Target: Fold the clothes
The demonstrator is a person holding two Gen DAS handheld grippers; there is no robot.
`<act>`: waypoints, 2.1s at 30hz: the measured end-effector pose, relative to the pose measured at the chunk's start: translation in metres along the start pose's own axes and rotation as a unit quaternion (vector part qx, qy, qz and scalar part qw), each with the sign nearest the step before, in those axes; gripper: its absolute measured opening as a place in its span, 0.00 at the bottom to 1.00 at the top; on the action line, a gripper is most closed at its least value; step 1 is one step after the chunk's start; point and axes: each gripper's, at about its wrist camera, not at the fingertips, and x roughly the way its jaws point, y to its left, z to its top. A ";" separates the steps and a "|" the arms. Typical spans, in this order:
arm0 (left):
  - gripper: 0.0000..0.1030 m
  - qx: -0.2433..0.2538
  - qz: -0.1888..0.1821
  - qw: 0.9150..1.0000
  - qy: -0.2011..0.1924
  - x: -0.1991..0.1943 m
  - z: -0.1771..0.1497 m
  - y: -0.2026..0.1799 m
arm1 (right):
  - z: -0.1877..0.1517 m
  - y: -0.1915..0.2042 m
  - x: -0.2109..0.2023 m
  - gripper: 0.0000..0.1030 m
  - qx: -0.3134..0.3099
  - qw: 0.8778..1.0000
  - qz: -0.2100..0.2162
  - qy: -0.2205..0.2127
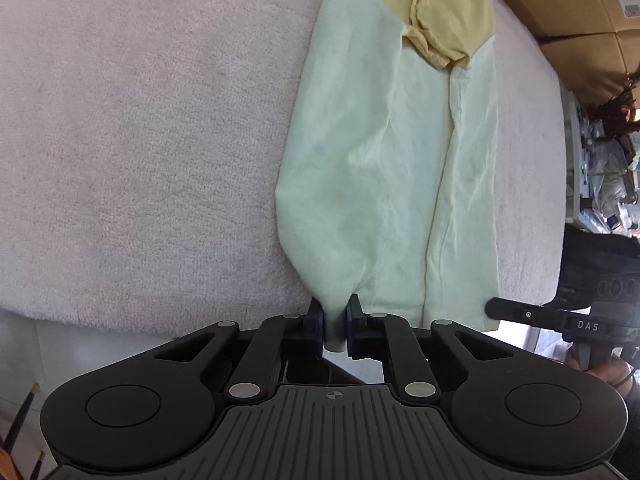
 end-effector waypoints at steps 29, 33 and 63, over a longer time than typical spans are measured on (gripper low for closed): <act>0.79 -0.040 -0.056 0.995 -0.078 -0.030 0.158 -0.022 | 0.141 0.008 0.002 0.50 0.084 0.988 0.016 -0.126; 0.79 -0.028 -0.040 0.992 -0.117 -0.053 0.140 -0.021 | 0.128 0.014 -0.017 0.46 0.052 0.986 0.013 -0.160; 0.79 -0.093 -0.101 0.981 -0.137 -0.051 0.113 -0.012 | 0.106 0.109 0.063 0.26 -0.203 0.975 -0.050 -0.071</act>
